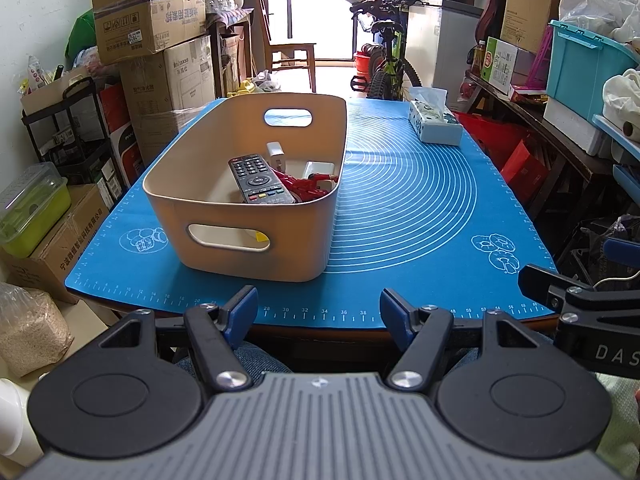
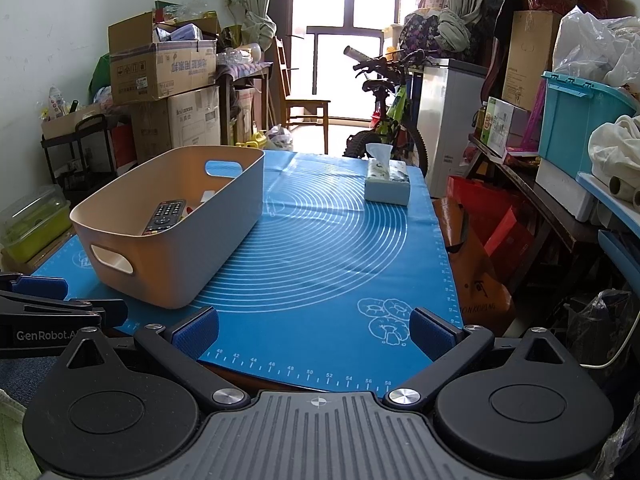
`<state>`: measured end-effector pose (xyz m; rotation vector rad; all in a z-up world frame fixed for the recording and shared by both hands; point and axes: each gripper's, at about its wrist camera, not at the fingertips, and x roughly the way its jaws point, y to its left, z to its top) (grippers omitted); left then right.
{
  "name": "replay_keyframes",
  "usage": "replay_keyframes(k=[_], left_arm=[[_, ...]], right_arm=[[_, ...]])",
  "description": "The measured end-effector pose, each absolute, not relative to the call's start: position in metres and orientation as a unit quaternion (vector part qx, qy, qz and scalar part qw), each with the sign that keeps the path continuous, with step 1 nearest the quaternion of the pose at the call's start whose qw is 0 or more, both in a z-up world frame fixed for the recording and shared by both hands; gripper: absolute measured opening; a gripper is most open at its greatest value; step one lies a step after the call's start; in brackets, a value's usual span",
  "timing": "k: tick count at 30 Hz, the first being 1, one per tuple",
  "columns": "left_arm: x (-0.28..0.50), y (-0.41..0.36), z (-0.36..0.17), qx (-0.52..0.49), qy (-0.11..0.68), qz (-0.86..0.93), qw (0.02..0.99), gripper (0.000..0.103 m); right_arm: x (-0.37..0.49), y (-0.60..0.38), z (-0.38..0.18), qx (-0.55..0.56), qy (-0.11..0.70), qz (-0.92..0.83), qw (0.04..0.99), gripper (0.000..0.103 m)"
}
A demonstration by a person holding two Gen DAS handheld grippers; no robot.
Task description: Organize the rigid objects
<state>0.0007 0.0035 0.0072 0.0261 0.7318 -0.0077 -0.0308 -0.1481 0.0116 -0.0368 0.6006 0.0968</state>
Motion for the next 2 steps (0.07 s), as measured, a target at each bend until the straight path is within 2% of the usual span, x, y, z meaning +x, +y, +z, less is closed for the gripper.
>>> replay_keyframes(k=[2], left_arm=[[0.001, 0.0039, 0.0079, 0.012, 0.358, -0.004, 0.934, 0.069]], right_arm=[[-0.0307, -0.1479, 0.012, -0.018, 0.296, 0.048, 0.954, 0.101]])
